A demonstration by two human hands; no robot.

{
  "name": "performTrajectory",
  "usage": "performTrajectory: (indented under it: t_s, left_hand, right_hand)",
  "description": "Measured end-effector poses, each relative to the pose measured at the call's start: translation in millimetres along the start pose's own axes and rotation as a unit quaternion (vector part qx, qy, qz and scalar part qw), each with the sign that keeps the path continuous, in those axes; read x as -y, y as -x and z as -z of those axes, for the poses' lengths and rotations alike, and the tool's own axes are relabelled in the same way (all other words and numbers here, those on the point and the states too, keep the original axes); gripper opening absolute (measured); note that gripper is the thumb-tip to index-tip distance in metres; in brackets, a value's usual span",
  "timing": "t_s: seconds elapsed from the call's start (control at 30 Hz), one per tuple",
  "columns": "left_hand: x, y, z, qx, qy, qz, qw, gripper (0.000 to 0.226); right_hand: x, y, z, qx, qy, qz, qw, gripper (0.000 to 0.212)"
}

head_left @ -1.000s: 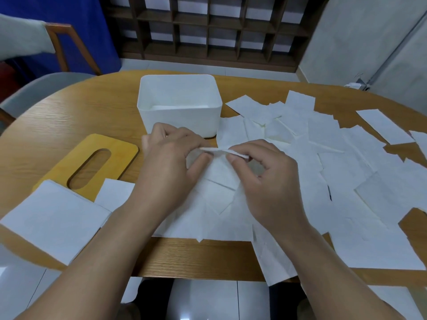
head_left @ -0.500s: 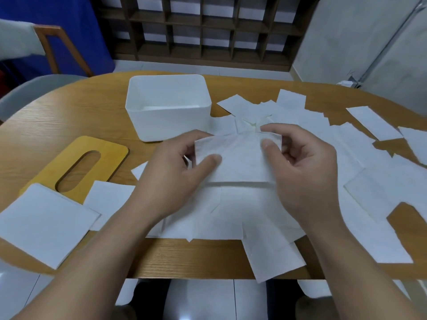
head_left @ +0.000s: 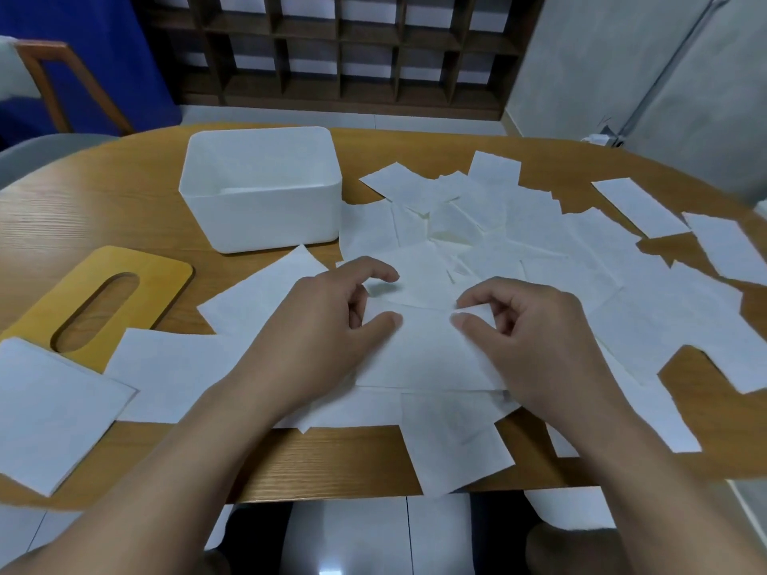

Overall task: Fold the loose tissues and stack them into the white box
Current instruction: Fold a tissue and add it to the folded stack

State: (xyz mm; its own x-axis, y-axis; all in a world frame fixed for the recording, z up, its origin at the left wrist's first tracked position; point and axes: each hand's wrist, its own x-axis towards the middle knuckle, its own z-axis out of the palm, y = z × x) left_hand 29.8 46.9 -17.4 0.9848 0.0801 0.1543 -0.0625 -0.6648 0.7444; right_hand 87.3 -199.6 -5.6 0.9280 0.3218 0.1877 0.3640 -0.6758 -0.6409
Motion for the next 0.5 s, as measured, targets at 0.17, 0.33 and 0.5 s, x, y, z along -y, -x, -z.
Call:
performTrajectory:
  t_s: [0.17, 0.33, 0.5]
  left_hand:
    - [1, -2, -9, -0.013, -0.037, -0.008, 0.999, 0.034]
    - [3, -3, -10, -0.027, -0.07, -0.013, 0.997, 0.036]
    - [12, -10, 6, -0.048, -0.059, -0.015, 0.997, 0.019]
  right_hand:
    - [-4, 2, -1, -0.002, 0.043, 0.02, 0.999, 0.004]
    - [-10, 0, -5, -0.017, 0.095, 0.033, 0.995, 0.018]
    - [2, -1, -14, -0.051, 0.072, 0.044, 0.995, 0.015]
